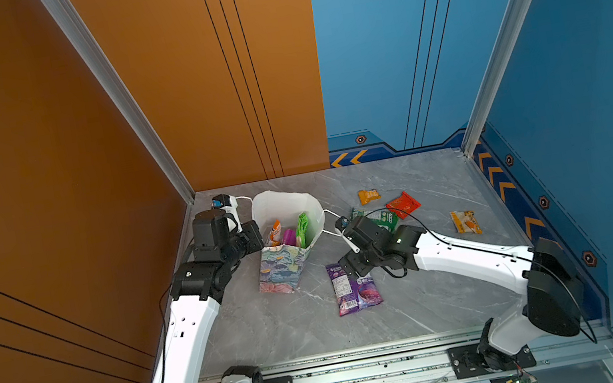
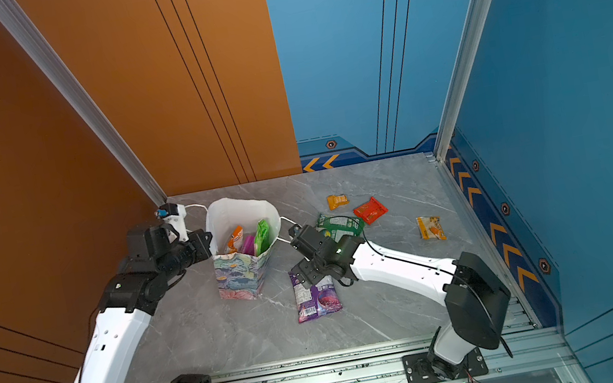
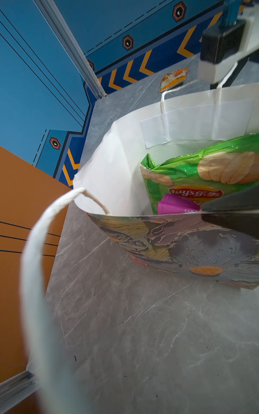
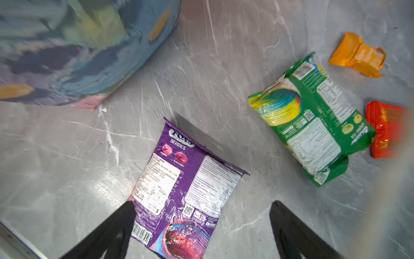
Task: Place the snacks into the paper bag
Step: 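Move the right gripper down toward the purple FOX'S Berries bag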
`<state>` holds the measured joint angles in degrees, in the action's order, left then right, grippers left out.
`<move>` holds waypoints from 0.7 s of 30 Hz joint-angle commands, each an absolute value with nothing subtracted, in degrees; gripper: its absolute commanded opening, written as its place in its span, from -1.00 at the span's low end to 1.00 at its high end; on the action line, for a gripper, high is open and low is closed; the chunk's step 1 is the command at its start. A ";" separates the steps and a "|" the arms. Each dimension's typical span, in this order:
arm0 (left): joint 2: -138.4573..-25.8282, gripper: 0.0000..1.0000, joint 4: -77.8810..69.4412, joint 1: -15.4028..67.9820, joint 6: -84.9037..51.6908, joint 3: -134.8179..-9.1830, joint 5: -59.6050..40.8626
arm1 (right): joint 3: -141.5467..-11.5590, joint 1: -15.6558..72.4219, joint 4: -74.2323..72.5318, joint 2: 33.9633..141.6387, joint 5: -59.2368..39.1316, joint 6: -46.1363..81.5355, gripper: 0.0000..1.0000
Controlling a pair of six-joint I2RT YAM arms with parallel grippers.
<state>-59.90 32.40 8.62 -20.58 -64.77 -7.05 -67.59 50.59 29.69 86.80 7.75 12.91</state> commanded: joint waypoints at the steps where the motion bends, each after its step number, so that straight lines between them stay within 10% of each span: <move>1: -59.15 -1.00 30.50 8.22 -20.65 -64.27 -6.59 | -64.57 50.78 28.55 84.16 8.53 15.19 0.91; 21: -59.07 -1.00 30.50 8.26 -20.65 -64.29 -6.41 | -60.03 52.39 21.72 89.78 11.38 12.30 0.94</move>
